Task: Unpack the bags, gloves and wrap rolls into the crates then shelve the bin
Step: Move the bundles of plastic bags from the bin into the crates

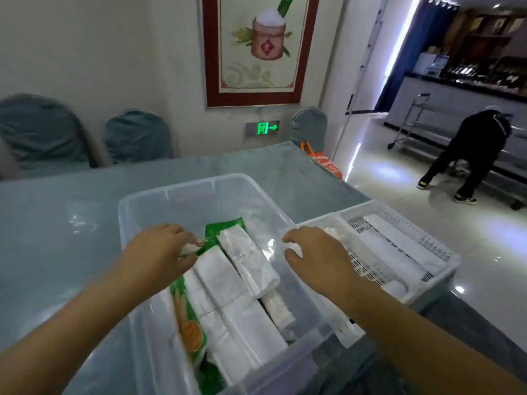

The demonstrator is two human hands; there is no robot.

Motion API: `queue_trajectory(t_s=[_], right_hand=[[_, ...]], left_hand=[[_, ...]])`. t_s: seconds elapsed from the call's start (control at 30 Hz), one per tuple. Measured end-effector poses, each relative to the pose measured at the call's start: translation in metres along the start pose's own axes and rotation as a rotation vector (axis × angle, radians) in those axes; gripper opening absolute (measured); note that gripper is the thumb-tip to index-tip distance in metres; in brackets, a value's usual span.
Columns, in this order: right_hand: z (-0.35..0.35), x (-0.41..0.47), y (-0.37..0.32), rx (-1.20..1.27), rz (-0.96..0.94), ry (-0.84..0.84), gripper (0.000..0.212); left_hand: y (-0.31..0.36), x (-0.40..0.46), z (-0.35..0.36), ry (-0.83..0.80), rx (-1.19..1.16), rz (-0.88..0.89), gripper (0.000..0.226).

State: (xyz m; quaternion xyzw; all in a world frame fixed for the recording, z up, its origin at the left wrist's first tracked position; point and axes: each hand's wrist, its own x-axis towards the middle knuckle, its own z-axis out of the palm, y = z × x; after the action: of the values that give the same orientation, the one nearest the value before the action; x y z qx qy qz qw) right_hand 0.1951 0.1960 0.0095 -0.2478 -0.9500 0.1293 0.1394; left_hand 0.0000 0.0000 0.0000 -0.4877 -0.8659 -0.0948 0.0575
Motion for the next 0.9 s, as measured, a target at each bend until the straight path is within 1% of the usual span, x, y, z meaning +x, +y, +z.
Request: queue_trajectory(t_s=[0.07,0.1,0.2,0.27,0.33,0.4,0.5,0.6,0.77,0.83,0.9], right_hand=[[0.023,0.026,-0.008,0.020,0.015,-0.085,0.026],[0.037,0.038,-0.011,0.011,0.022,-0.159,0.026],[0.076,0.066,-0.021,0.027,0.055,-0.403,0.030],[0.101,0.079,-0.023,0.071,0.049,-0.550,0.037],[0.124,0.087,-0.023,0.097,0.057,-0.700,0.049],[0.144,0.091,-0.023,0.095,0.067,-0.787,0.056],[0.169,0.095,-0.025,0.078,0.064,-0.778,0.050],[0.185,0.094,-0.028,0.082,0.032,-0.745,0.053],[0.198,0.097,-0.029,0.126,0.137,-0.609,0.060],[0.201,0.098,-0.029,0.065,0.125,-0.629,0.055],[0.200,0.097,-0.028,0.022,0.079,-0.638,0.042]], left_hand=[[-0.014,0.006,0.008,0.020,0.019,-0.005,0.034],[-0.020,0.009,0.014,0.041,0.031,0.003,0.035],[-0.027,0.008,0.025,0.010,0.020,-0.035,0.037],[-0.031,0.005,0.031,0.007,-0.039,-0.095,0.035],[-0.033,0.005,0.034,0.042,-0.097,-0.130,0.032],[-0.036,0.005,0.039,0.056,-0.130,-0.128,0.031],[-0.039,0.006,0.043,0.040,-0.151,-0.157,0.031],[-0.041,0.007,0.045,0.044,-0.164,-0.173,0.030],[-0.038,0.008,0.047,0.051,-0.140,-0.184,0.030],[-0.039,0.009,0.047,0.029,-0.134,-0.207,0.030],[-0.039,0.010,0.047,0.022,-0.128,-0.228,0.029]])
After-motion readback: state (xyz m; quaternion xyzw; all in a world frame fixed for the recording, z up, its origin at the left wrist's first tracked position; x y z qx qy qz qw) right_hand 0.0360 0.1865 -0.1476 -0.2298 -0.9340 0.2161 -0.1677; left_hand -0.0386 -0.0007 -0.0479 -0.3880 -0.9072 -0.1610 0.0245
